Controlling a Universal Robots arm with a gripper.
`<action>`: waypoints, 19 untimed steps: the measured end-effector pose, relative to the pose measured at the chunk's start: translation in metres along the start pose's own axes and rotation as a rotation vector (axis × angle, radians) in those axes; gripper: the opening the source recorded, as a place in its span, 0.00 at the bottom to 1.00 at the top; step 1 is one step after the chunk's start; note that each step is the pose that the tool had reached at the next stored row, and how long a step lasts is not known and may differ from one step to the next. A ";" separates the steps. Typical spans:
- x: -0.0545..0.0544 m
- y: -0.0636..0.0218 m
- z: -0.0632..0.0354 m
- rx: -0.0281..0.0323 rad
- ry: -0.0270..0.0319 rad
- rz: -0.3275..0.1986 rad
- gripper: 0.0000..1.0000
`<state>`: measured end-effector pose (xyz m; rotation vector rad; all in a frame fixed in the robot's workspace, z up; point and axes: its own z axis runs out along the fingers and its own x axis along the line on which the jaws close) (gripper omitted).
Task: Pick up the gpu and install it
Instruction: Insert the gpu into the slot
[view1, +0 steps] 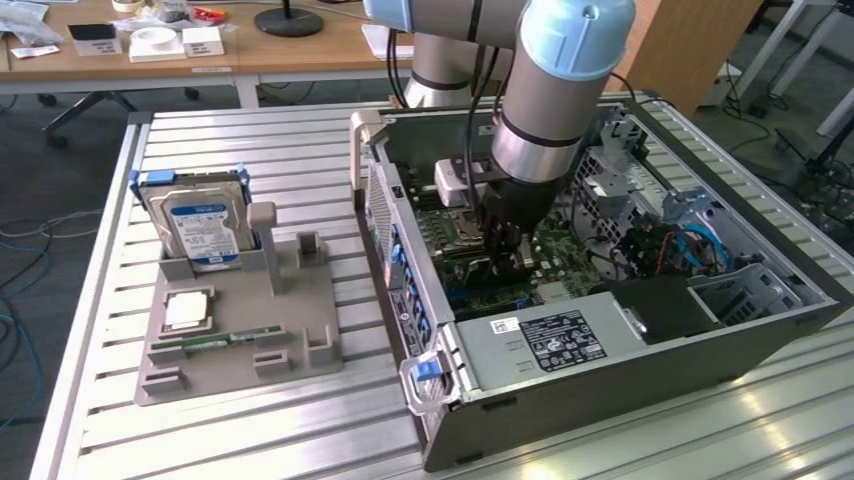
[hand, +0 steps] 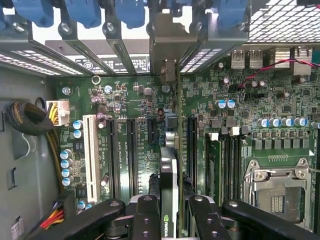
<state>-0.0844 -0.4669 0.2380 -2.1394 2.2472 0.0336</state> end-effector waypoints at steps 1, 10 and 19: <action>0.000 0.0006 0.0004 0.0002 0.0000 0.000 0.27; 0.000 0.0021 0.0018 0.0009 0.0000 0.000 0.27; 0.000 0.0025 0.0026 0.0011 -0.0021 0.001 0.27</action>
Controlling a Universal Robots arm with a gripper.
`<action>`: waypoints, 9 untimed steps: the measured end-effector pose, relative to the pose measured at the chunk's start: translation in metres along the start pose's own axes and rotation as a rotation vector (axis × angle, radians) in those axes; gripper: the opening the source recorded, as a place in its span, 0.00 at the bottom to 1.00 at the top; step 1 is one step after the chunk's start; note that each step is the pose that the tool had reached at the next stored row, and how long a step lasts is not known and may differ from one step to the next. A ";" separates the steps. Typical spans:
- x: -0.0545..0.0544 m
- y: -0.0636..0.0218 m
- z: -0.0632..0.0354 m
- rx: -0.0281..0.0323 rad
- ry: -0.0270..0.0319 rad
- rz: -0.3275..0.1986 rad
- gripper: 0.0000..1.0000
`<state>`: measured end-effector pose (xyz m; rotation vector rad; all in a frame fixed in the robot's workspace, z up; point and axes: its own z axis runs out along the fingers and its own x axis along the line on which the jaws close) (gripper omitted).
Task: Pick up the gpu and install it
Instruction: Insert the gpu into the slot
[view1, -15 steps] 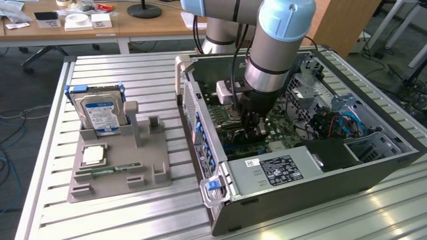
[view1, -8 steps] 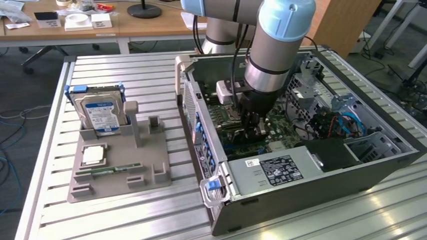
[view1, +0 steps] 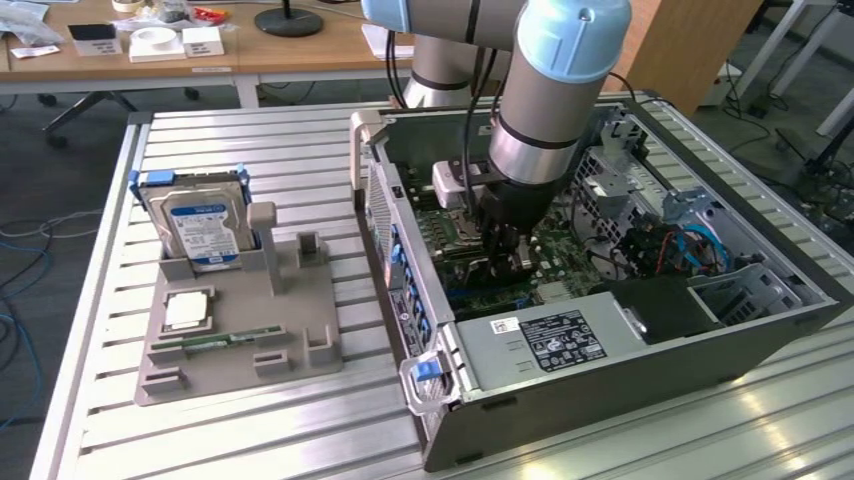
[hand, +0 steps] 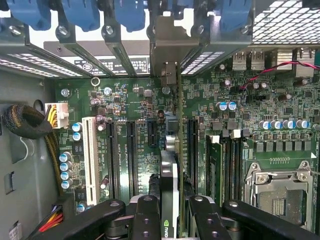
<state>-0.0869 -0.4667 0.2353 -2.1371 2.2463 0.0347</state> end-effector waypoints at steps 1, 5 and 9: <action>0.000 0.0000 -0.0003 0.0003 0.0009 0.000 0.28; 0.000 -0.0003 -0.0008 -0.0001 0.0020 -0.001 0.40; 0.000 -0.0003 -0.0018 -0.0003 0.0024 -0.001 0.46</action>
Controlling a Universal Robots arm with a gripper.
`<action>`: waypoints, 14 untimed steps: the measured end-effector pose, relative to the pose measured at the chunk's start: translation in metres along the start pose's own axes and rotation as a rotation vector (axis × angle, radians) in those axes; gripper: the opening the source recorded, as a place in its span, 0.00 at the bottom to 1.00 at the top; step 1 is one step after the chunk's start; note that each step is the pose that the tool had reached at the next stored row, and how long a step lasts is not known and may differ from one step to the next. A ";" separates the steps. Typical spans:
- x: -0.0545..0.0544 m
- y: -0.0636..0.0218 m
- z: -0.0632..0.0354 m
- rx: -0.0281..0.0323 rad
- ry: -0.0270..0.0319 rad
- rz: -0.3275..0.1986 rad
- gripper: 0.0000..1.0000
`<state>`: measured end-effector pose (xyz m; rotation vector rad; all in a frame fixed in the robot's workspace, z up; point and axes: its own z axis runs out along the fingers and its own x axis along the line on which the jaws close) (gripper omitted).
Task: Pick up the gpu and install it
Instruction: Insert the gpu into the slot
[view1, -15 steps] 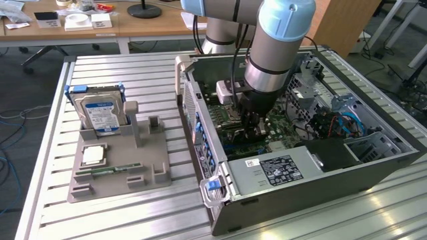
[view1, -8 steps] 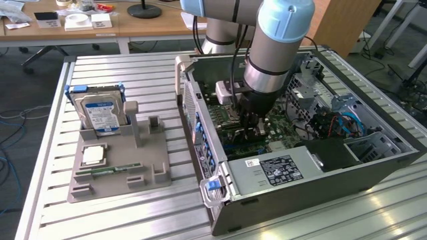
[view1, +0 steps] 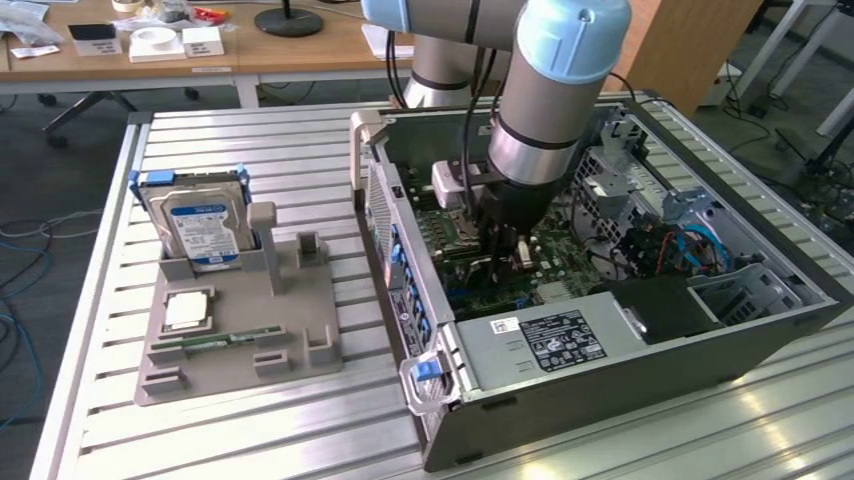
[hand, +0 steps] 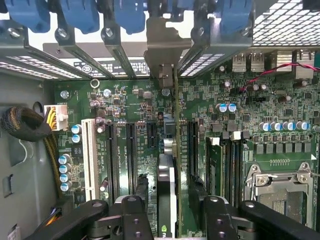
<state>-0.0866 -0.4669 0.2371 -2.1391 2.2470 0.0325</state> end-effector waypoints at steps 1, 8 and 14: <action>0.000 0.0000 -0.0016 0.0001 -0.0002 0.000 0.46; -0.001 -0.0002 -0.0162 0.0002 -0.0002 0.000 0.46; -0.001 -0.0002 -0.0163 0.0001 -0.0001 0.000 0.46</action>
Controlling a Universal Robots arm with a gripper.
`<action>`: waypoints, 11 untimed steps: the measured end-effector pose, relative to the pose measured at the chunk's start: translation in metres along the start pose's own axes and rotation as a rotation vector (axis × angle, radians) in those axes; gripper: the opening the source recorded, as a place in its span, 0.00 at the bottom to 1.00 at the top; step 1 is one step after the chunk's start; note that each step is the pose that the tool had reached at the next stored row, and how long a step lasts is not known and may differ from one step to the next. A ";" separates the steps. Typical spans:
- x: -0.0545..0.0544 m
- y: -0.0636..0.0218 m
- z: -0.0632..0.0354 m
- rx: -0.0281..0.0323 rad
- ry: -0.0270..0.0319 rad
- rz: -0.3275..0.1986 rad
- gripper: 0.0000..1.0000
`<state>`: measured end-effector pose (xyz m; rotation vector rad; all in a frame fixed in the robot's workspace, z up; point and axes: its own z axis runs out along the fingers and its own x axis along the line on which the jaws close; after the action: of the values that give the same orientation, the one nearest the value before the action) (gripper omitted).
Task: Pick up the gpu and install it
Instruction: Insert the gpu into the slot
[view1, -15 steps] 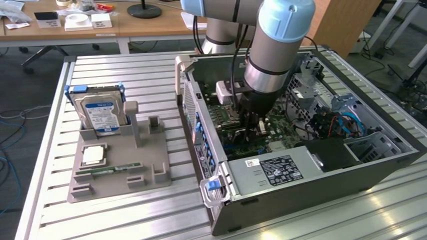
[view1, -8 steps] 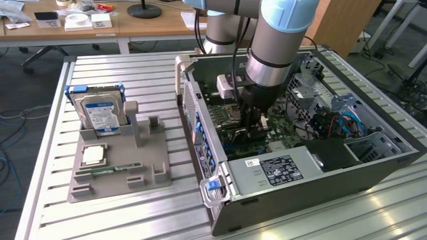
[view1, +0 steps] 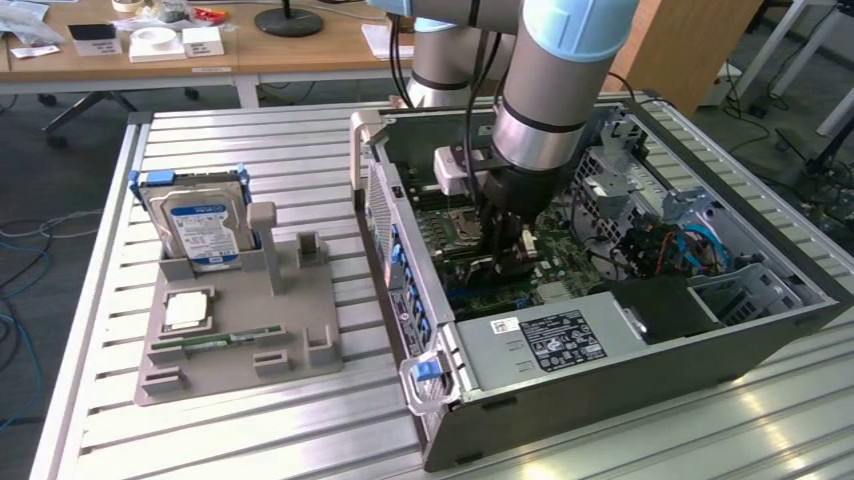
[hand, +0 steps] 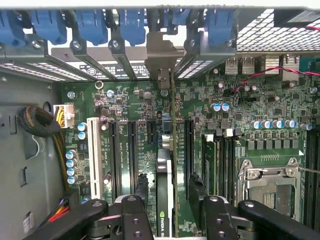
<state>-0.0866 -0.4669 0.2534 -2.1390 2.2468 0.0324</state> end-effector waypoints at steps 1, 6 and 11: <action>0.000 0.0000 0.0000 0.0000 0.0000 0.000 0.46; 0.000 0.0000 0.0000 0.0000 0.0001 0.000 0.32; 0.000 0.0000 0.0000 0.0000 0.0000 0.000 0.26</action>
<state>-0.0866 -0.4669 0.2534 -2.1391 2.2468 0.0324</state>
